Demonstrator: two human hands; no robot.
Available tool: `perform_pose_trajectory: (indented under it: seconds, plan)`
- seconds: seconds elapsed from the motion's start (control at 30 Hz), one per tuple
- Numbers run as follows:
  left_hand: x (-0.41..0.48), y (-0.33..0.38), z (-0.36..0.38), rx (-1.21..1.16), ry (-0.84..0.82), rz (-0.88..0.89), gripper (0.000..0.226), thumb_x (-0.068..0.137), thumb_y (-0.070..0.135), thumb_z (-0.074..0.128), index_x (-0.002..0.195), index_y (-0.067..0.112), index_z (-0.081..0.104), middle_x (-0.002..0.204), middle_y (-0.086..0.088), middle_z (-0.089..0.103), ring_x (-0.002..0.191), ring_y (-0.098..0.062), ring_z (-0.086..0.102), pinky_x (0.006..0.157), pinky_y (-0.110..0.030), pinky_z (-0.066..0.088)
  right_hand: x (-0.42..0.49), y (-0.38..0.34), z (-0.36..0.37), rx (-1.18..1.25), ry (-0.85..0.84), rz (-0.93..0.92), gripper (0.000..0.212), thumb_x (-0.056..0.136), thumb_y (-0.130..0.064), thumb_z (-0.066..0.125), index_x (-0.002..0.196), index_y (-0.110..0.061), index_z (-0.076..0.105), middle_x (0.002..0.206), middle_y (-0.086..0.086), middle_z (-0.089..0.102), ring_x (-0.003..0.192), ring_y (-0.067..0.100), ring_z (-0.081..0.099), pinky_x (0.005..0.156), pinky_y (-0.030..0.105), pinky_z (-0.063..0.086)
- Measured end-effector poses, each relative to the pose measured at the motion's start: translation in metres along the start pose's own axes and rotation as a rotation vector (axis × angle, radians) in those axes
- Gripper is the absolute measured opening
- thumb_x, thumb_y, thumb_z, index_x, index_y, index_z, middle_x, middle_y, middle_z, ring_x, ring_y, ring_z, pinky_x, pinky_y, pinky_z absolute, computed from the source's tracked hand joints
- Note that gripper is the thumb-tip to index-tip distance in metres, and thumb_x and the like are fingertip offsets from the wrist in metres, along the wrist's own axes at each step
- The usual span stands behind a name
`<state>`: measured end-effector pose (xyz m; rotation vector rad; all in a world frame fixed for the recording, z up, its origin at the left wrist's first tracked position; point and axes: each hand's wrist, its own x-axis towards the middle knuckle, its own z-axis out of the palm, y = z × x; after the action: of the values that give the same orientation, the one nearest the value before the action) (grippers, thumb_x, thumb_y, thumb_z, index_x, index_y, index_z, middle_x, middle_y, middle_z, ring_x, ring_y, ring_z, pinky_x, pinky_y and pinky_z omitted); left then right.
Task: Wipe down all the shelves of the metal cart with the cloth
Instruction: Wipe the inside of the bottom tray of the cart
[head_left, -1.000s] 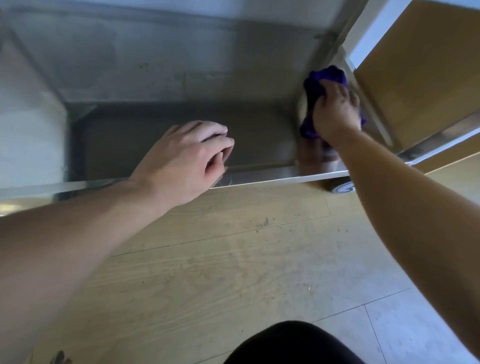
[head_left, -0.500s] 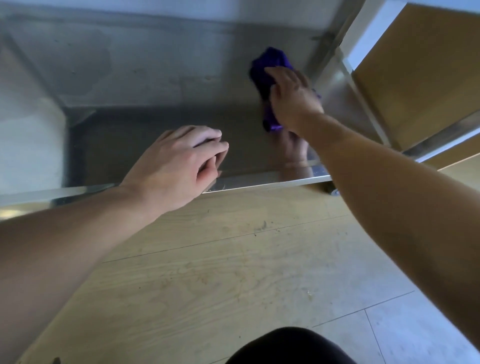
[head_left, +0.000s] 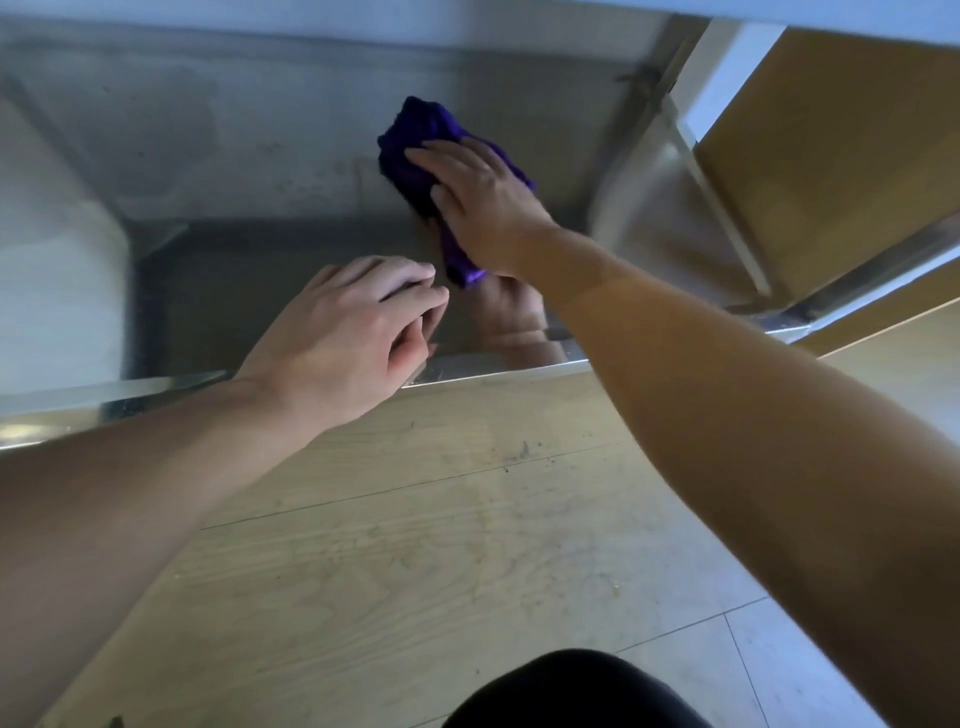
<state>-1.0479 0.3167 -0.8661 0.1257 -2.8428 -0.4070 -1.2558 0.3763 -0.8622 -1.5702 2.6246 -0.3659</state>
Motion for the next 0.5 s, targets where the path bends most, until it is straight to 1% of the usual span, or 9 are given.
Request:
perform_pose_trajectory:
  seconds: [0.03, 0.1, 0.2, 0.23, 0.27, 0.3, 0.33, 0.43, 0.5]
  plan:
    - [0.000, 0.000, 0.000, -0.004, 0.001, -0.002, 0.035, 0.092, 0.015, 0.052, 0.125, 0.013, 0.063, 0.135, -0.005, 0.056, 0.124, -0.025, 0.051, 0.103, -0.046, 0.042, -0.004, 0.010, -0.004, 0.003, 0.032, 0.026, 0.046, 0.102, -0.023, 0.035, 0.148, -0.028, 0.038, 0.155, -0.006, 0.036, 0.147, 0.019, 0.026, 0.121, 0.037, 0.017]
    - [0.001, 0.001, 0.000, -0.010, 0.008, -0.005, 0.034, 0.092, 0.014, 0.052, 0.124, 0.013, 0.063, 0.134, -0.005, 0.057, 0.124, -0.026, 0.051, 0.102, -0.046, 0.042, -0.014, 0.039, -0.011, -0.009, 0.105, 0.176, 0.046, 0.101, -0.020, 0.036, 0.147, -0.026, 0.040, 0.154, -0.002, 0.039, 0.145, 0.020, 0.030, 0.121, 0.035, 0.019]
    - [0.002, 0.001, 0.001, -0.009, 0.008, -0.008, 0.034, 0.092, 0.016, 0.052, 0.124, 0.013, 0.063, 0.134, -0.004, 0.057, 0.123, -0.026, 0.052, 0.102, -0.046, 0.043, -0.029, 0.070, -0.019, 0.034, 0.198, 0.531, 0.049, 0.100, -0.021, 0.032, 0.148, -0.027, 0.036, 0.156, -0.002, 0.035, 0.147, 0.023, 0.023, 0.121, 0.041, 0.017]
    - [0.003, 0.001, 0.001, -0.005, 0.006, -0.005, 0.034, 0.092, 0.017, 0.052, 0.124, 0.013, 0.063, 0.134, -0.004, 0.057, 0.123, -0.026, 0.052, 0.102, -0.046, 0.043, -0.029, 0.069, -0.018, 0.050, 0.211, 0.621, 0.050, 0.099, -0.021, 0.032, 0.149, -0.027, 0.034, 0.157, -0.003, 0.033, 0.148, 0.025, 0.019, 0.122, 0.044, 0.016]
    - [0.003, 0.000, 0.001, -0.003, 0.008, -0.002, 0.034, 0.092, 0.017, 0.052, 0.124, 0.013, 0.063, 0.134, -0.004, 0.057, 0.123, -0.026, 0.052, 0.102, -0.046, 0.043, -0.026, 0.061, -0.015, 0.057, 0.212, 0.671, 0.052, 0.097, -0.020, 0.033, 0.149, -0.028, 0.034, 0.158, -0.004, 0.031, 0.148, 0.026, 0.017, 0.121, 0.046, 0.015]
    - [0.003, 0.000, 0.001, -0.003, 0.011, 0.001, 0.034, 0.092, 0.016, 0.052, 0.124, 0.013, 0.063, 0.134, -0.004, 0.057, 0.122, -0.026, 0.052, 0.101, -0.045, 0.043, -0.022, 0.048, -0.012, 0.050, 0.205, 0.673, 0.053, 0.096, -0.021, 0.035, 0.149, -0.028, 0.034, 0.158, -0.005, 0.029, 0.148, 0.027, 0.017, 0.121, 0.046, 0.015]
    - [0.003, 0.000, 0.002, -0.005, 0.017, 0.003, 0.034, 0.092, 0.015, 0.052, 0.123, 0.013, 0.064, 0.133, -0.005, 0.058, 0.122, -0.026, 0.053, 0.100, -0.045, 0.043, -0.018, 0.032, -0.007, 0.031, 0.192, 0.623, 0.054, 0.095, -0.023, 0.036, 0.149, -0.029, 0.034, 0.159, -0.006, 0.029, 0.148, 0.027, 0.018, 0.120, 0.046, 0.017]
    - [0.002, 0.000, 0.002, -0.009, 0.034, 0.009, 0.033, 0.091, 0.014, 0.050, 0.121, 0.014, 0.065, 0.127, -0.003, 0.060, 0.116, -0.026, 0.055, 0.096, -0.044, 0.044, -0.014, -0.017, 0.012, -0.004, 0.156, 0.282, 0.051, 0.096, -0.023, 0.036, 0.147, -0.031, 0.038, 0.156, -0.008, 0.034, 0.145, 0.024, 0.025, 0.119, 0.042, 0.021]
    - [0.001, -0.001, 0.002, -0.008, 0.040, 0.019, 0.033, 0.091, 0.015, 0.050, 0.120, 0.014, 0.065, 0.124, -0.002, 0.061, 0.113, -0.025, 0.055, 0.095, -0.042, 0.044, -0.021, -0.030, 0.015, 0.037, 0.147, 0.146, 0.049, 0.098, -0.021, 0.035, 0.146, -0.029, 0.040, 0.153, -0.008, 0.039, 0.145, 0.022, 0.027, 0.120, 0.042, 0.022]
